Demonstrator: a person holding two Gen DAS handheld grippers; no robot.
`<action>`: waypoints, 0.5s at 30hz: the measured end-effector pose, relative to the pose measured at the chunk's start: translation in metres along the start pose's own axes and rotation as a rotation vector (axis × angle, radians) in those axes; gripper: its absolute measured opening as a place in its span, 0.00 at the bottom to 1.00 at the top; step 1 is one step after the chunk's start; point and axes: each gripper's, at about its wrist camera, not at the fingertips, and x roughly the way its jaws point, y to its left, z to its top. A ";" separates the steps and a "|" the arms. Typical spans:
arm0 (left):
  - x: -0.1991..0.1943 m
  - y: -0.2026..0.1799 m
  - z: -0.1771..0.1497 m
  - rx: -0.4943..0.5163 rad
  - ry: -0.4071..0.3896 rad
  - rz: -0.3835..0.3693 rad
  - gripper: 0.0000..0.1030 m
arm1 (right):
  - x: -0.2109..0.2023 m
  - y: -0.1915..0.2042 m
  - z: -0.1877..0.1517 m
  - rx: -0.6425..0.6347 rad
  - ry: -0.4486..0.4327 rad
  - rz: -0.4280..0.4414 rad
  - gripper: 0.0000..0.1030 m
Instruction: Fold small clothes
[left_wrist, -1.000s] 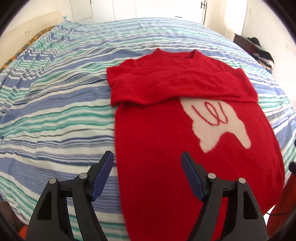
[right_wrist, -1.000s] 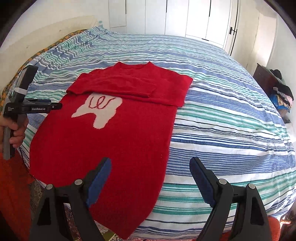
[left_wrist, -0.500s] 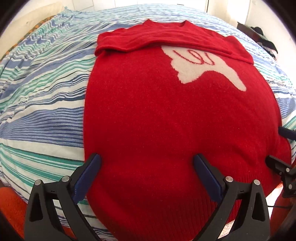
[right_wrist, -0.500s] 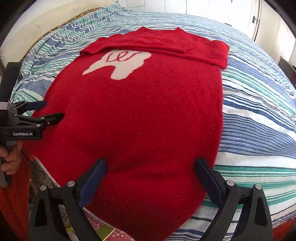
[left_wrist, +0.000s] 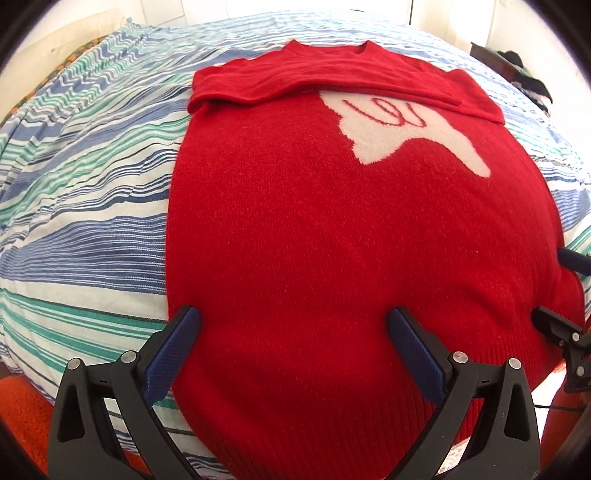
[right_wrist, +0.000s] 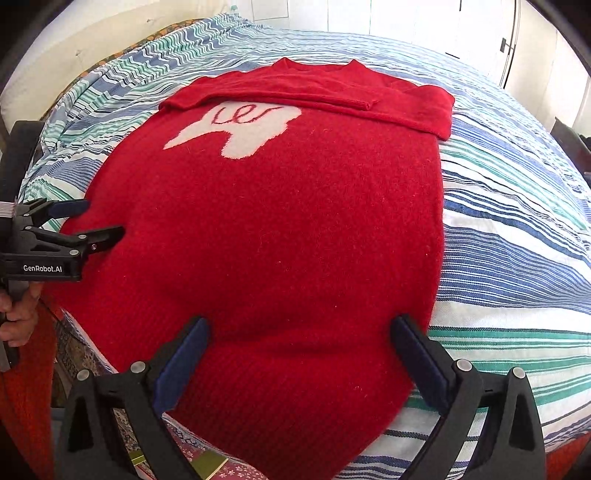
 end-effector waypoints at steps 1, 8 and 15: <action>0.000 0.000 -0.001 0.002 -0.002 0.000 0.99 | 0.000 0.000 0.000 0.000 0.001 0.000 0.97; -0.001 -0.001 -0.003 0.018 -0.012 0.007 0.99 | 0.000 0.000 -0.001 -0.003 -0.003 -0.002 0.97; 0.001 -0.004 -0.003 0.029 -0.016 0.021 0.99 | 0.001 0.002 -0.002 -0.011 -0.004 -0.006 0.99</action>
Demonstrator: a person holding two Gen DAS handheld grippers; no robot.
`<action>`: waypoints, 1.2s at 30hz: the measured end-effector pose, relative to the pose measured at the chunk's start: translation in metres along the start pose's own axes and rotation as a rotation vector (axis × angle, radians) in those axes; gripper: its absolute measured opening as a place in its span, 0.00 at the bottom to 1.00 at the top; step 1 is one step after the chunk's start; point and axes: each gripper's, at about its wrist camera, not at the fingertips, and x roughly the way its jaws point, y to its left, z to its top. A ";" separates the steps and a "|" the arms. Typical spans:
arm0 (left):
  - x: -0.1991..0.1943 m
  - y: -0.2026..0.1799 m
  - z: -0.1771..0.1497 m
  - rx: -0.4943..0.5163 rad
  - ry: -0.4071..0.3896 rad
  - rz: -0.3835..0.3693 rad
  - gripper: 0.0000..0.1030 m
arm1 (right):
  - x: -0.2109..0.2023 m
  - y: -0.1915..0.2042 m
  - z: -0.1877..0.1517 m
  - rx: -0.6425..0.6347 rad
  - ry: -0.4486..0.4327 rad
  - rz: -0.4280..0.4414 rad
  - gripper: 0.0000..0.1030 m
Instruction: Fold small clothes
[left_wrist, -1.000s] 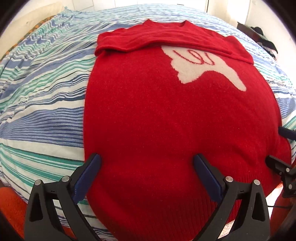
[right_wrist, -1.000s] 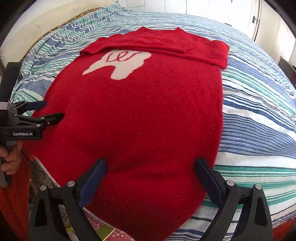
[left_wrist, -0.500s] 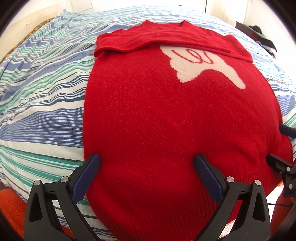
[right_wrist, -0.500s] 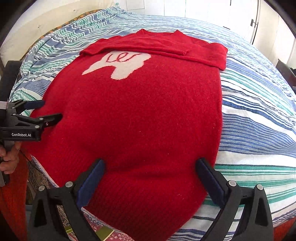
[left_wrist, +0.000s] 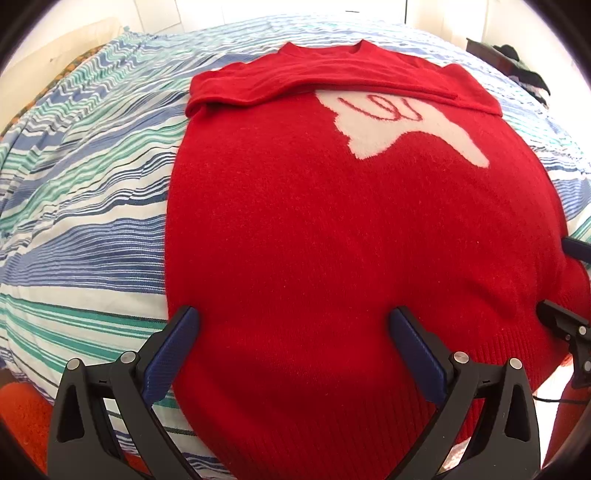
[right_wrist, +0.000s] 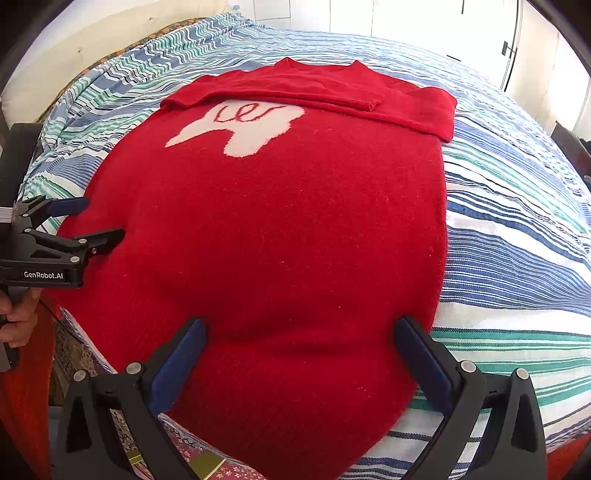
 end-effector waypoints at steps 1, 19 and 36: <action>0.000 0.000 0.000 0.000 -0.001 0.000 0.99 | 0.000 0.000 0.000 0.000 0.000 0.000 0.99; 0.000 -0.001 0.001 0.006 0.003 0.002 0.99 | -0.001 0.001 -0.001 -0.002 -0.002 -0.002 0.99; 0.000 -0.001 0.001 0.010 0.002 0.002 0.99 | -0.001 0.001 -0.002 -0.001 -0.004 -0.008 0.99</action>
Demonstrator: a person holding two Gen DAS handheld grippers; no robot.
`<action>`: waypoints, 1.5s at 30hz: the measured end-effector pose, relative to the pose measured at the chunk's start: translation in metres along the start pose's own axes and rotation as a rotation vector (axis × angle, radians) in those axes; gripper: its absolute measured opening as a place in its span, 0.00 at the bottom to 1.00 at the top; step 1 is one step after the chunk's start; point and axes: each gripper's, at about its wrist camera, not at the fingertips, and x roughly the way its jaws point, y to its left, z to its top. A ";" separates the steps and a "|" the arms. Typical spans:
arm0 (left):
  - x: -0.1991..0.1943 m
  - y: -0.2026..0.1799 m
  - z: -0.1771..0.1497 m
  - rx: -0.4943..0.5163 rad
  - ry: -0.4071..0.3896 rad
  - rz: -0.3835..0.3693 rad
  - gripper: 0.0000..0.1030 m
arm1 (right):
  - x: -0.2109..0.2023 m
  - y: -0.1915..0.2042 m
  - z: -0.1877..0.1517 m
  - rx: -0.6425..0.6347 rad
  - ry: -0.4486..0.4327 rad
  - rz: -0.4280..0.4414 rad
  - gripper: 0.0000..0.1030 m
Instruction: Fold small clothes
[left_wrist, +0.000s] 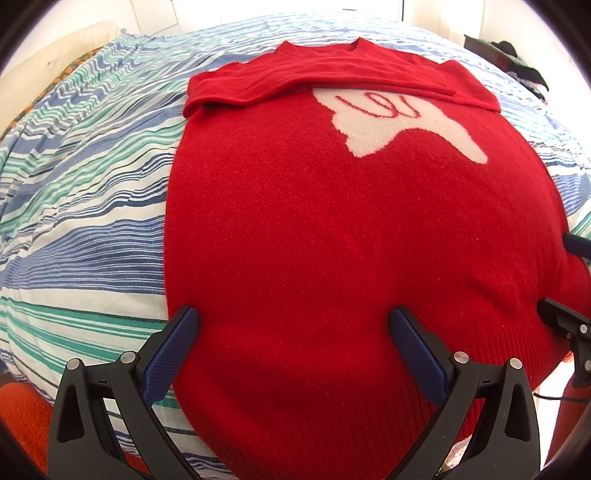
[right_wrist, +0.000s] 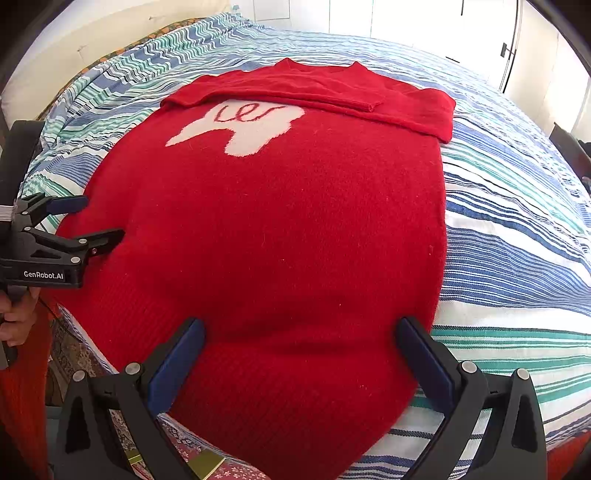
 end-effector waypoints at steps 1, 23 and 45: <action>0.000 0.000 0.000 0.000 0.000 0.000 0.99 | 0.000 0.000 0.000 0.000 0.000 0.000 0.99; -0.027 0.023 -0.005 0.000 0.100 -0.060 0.98 | -0.019 -0.009 0.006 0.000 0.100 0.050 0.99; -0.033 0.073 -0.043 -0.340 0.287 -0.481 0.04 | -0.035 -0.082 -0.033 0.489 0.220 0.650 0.05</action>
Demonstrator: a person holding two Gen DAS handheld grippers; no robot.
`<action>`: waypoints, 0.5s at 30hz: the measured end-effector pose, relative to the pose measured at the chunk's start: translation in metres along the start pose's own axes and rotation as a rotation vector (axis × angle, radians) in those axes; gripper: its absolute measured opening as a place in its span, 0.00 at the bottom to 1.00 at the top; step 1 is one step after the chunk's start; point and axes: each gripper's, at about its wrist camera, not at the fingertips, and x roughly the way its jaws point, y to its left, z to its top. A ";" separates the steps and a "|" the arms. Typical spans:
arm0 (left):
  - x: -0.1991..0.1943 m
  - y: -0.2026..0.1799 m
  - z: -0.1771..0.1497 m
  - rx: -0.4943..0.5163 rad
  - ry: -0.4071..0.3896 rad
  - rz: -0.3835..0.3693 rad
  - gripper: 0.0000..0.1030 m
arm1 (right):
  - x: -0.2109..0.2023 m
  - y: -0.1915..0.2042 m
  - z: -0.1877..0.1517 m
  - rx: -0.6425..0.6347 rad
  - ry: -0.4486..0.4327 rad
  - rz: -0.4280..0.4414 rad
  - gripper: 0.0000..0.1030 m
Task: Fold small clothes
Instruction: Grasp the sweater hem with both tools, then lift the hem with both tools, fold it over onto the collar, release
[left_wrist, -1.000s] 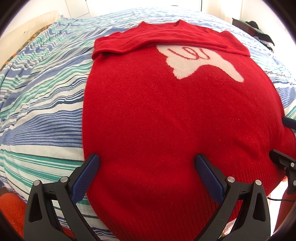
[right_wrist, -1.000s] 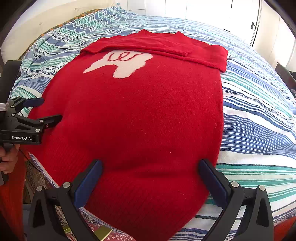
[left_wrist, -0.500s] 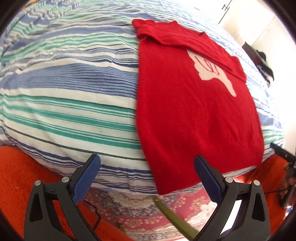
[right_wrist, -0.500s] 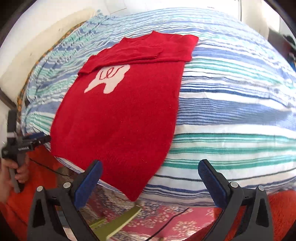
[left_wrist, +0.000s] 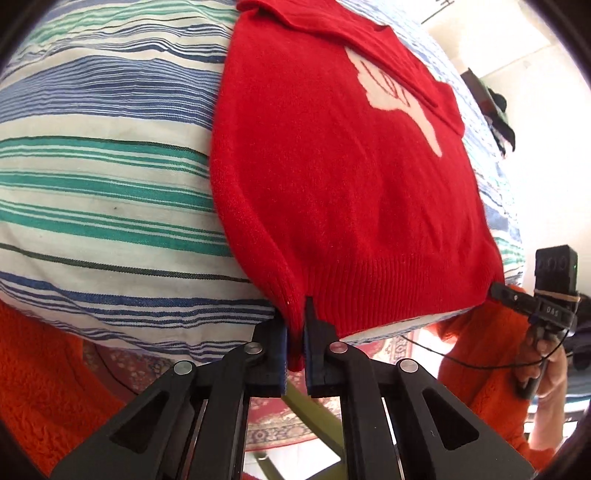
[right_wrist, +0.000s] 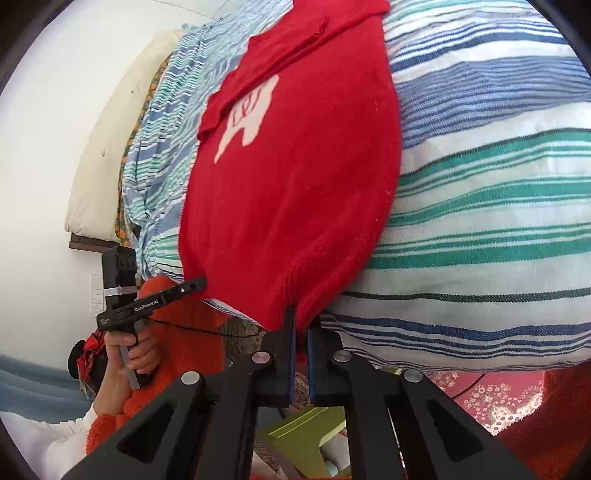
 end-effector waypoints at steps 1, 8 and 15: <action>-0.007 0.001 0.000 -0.020 -0.011 -0.024 0.04 | -0.007 0.004 0.000 -0.002 -0.032 0.025 0.05; -0.050 -0.008 0.066 -0.097 -0.138 -0.175 0.04 | -0.051 0.027 0.037 -0.017 -0.253 0.086 0.05; -0.039 -0.030 0.201 -0.054 -0.226 -0.098 0.04 | -0.055 0.026 0.145 -0.013 -0.411 -0.009 0.05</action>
